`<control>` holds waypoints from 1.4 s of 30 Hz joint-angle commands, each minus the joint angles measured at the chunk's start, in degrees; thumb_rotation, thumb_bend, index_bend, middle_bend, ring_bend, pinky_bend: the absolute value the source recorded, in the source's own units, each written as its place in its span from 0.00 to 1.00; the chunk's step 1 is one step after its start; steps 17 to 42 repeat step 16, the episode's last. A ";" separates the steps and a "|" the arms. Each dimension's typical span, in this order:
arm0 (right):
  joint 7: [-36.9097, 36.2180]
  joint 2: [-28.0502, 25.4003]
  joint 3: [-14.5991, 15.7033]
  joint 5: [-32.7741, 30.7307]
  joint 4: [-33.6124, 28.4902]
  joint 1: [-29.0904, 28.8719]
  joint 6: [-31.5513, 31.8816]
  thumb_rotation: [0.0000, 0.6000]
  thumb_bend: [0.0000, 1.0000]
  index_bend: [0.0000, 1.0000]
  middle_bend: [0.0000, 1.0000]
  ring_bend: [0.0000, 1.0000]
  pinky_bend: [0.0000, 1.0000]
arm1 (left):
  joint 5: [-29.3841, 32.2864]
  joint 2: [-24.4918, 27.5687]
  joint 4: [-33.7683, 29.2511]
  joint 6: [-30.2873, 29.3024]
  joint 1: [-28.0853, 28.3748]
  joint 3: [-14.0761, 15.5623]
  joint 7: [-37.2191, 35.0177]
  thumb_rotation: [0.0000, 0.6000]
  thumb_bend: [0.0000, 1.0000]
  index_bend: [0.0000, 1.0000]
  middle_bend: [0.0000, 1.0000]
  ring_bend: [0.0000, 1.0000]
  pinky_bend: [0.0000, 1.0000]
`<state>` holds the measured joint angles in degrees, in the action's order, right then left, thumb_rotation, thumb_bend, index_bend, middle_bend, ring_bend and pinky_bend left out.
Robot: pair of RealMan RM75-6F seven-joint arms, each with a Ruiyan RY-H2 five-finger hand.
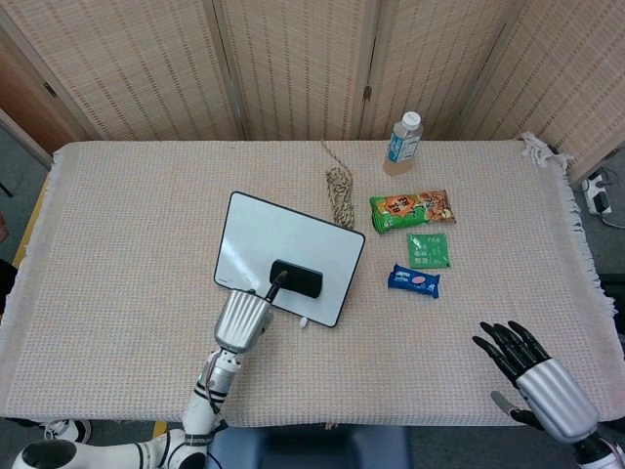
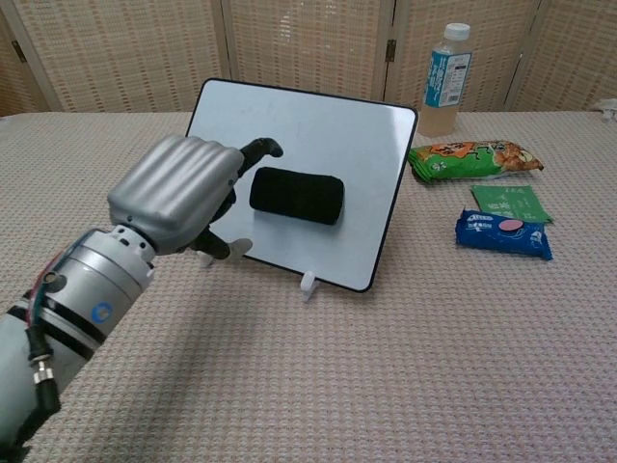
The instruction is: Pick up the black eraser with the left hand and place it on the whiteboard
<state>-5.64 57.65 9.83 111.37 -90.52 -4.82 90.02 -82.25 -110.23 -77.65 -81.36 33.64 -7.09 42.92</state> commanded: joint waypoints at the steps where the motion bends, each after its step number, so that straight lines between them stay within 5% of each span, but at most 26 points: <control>1: 1.49 0.79 0.06 -0.06 -0.51 -0.41 -1.60 1.00 0.36 0.00 0.00 0.00 0.00 | 3.83 23.80 -27.89 -5.14 -12.88 11.02 9.60 1.00 0.23 0.12 0.55 0.43 0.58; 4: 2.80 1.56 -0.21 -0.99 -0.94 -0.98 -3.67 1.00 0.36 0.00 0.00 0.00 0.00 | -2.15 30.75 -27.47 -11.25 -18.98 17.66 1.04 1.00 0.23 0.05 0.19 0.11 0.20; 7: 4.75 2.29 -0.57 -2.44 -1.68 -1.53 -6.17 1.00 0.36 0.00 0.00 0.00 0.00 | -9.41 32.03 -21.43 -19.53 -24.42 20.60 -7.05 1.00 0.23 0.02 0.04 0.00 0.01; 11: 6.83 2.89 -0.89 -3.92 -2.58 -2.03 -8.51 1.00 0.36 0.00 0.00 0.00 0.00 | -12.97 30.82 -13.54 -26.65 -29.42 20.70 -15.81 1.00 0.23 0.02 0.03 0.00 0.00; 15: 7.73 2.98 -1.13 -4.95 -3.06 -2.35 -9.63 1.00 0.36 0.00 0.00 0.00 0.00 | -11.86 31.41 -11.75 -26.84 -31.33 19.45 -20.14 1.00 0.23 0.00 0.03 0.00 0.00; 42: 7.55 2.82 -1.15 -5.03 -3.15 -2.39 -9.57 1.00 0.36 0.00 0.00 0.00 0.00 | -11.86 31.71 -11.78 -26.44 -31.47 19.05 -20.36 1.00 0.23 0.00 0.03 0.00 0.00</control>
